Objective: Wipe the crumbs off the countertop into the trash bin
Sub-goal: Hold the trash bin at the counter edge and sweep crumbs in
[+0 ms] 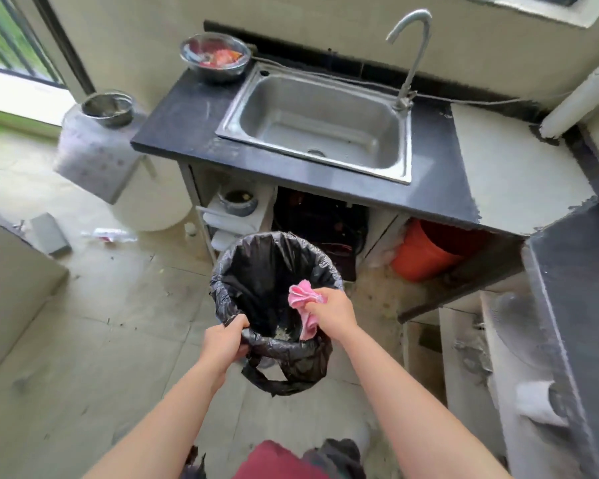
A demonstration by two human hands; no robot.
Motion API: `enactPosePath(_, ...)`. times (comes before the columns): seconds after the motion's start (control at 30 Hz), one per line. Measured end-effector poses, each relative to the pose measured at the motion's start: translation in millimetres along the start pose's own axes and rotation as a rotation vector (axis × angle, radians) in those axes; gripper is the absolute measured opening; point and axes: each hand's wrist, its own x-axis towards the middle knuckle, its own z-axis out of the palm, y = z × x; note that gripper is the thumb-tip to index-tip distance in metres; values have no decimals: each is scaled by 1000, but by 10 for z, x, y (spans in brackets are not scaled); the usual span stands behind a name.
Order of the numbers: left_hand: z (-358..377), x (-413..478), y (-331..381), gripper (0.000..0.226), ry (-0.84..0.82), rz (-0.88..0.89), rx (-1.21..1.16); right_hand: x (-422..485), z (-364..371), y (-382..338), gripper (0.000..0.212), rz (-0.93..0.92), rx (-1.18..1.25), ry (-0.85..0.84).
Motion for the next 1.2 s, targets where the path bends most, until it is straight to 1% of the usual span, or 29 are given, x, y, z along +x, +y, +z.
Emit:
enactPosePath(0.07, -685, 361, 97, 12, 2, -6, -3, 65, 664, -419, 15, -10, -4, 0)
enactPosePath(0.1, -917, 490, 121, 12, 4, -5, -1, 90, 888, -561, 15, -8, 4, -3)
enactPosePath(0.2, -1871, 972, 241, 15, 52, -26, 0, 225, 1866, -1103, 23, 1, 16, -28)
enactPosePath(0.27, -2333, 1199, 294, 18, 81, -37, 12, 298, 2363, -1365, 27, 2, 24, -47)
enactPosePath(0.33, -2903, 1534, 309, 20, 153, -66, 13, 464, 3017, -1634, 24, -27, -9, -87)
enactPosePath(0.47, -3585, 2041, 282, 21, 279, -127, -20, 760, 3935, -1923, 20, -96, -80, -151)
enactPosePath(0.57, -4009, 2594, 166, 22, 374, -150, -114, 1120, 4696, -2001, 20, -142, -134, -212)
enactPosePath(0.63, -4204, 2922, 72, 23, 417, -166, -155, 1337, 5076, -2030, 18, -166, -158, -229)
enactPosePath(0.8, -4757, 4026, -424, 24, 572, -213, -414, 2051, 6220, -1875, 16, -178, -179, -303)
enactPosePath(0.9, -5041, 4597, -731, 21, 628, -217, -477, 2436, 6719, -1770, 14, -191, -173, -323)
enactPosePath(0.97, -5197, 4873, -915, 17, 651, -212, -479, 2636, 6982, -1715, 13, -193, -158, -352)
enactPosePath(1.07, -5362, 5098, -1113, 26, 672, -205, -437, 2815, 7227, -1692, 9, -185, -117, -389)
enactPosePath(1.17, -5488, 5142, -1206, 33, 677, -226, -387, 2804, 7315, -1744, 13, -121, -38, -424)
enactPosePath(1.2, -5506, 5121, -1195, 38, 685, -257, -363, 2765, 7293, -1775, 15, -102, -12, -428)
